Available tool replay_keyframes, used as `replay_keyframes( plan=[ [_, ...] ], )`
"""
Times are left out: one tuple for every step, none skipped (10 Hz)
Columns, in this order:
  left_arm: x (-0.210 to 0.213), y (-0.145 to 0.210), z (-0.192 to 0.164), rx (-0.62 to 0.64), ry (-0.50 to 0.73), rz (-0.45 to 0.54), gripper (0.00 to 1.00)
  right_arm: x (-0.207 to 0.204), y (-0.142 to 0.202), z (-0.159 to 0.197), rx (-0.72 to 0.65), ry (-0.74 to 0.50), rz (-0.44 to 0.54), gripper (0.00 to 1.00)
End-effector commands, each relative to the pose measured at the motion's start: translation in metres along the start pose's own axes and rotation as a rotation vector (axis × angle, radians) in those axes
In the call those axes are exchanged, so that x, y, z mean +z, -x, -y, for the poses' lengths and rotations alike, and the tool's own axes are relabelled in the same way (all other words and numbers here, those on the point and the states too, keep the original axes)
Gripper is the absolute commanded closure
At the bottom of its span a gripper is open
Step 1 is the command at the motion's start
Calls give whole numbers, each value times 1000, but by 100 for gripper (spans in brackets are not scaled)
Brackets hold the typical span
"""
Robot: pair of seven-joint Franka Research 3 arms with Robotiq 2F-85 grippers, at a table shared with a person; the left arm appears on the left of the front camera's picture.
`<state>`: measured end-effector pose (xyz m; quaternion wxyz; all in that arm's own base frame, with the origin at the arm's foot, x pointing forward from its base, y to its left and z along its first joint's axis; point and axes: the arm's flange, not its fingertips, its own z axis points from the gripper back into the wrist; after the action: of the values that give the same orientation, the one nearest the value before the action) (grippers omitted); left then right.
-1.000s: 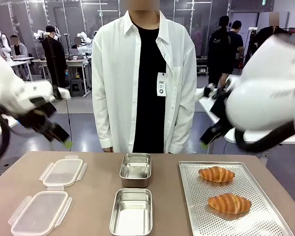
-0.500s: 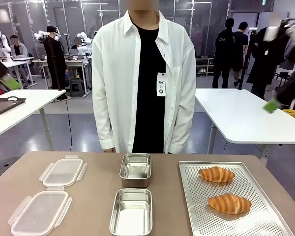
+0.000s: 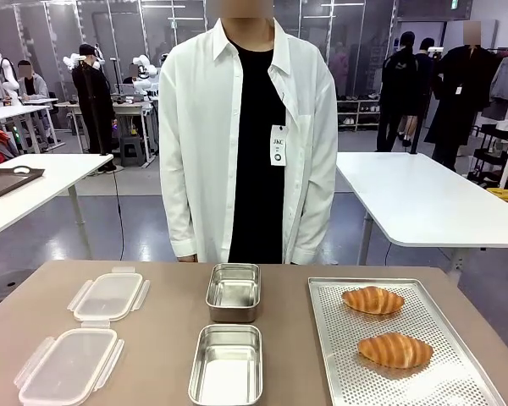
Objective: Place the bread into the airtight container.
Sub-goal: Pick up a Butter Roll and place it into an empty Airtight Container.
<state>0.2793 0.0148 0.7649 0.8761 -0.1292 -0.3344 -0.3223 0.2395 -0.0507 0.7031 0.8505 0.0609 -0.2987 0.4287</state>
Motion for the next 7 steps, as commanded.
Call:
replay_keyframes(
  plan=[
    [-5,-5,2,-18,-16,-24,0,-2,-2,-3,13,-2,-4,0],
    [-5,-5,2,-18,-16,-24,0,-2,-2,-3,13,-2,-4,0],
    [-5,-5,2,-18,-16,-24,0,-2,-2,-3,13,-2,-4,0],
    [-5,-5,2,-18,-16,-24,0,-2,-2,-3,13,-2,-4,0],
    [-5,-5,2,-18,-16,-24,0,-1,-2,-1,2,4,-6,0],
    [-5,-5,2,-18,-16,-24,0,1,-7,-6,181,-67,-51,0],
    [-5,-5,2,-18,-16,-24,0,-6,-11,-6,419,-103,-123,0]
  ],
)
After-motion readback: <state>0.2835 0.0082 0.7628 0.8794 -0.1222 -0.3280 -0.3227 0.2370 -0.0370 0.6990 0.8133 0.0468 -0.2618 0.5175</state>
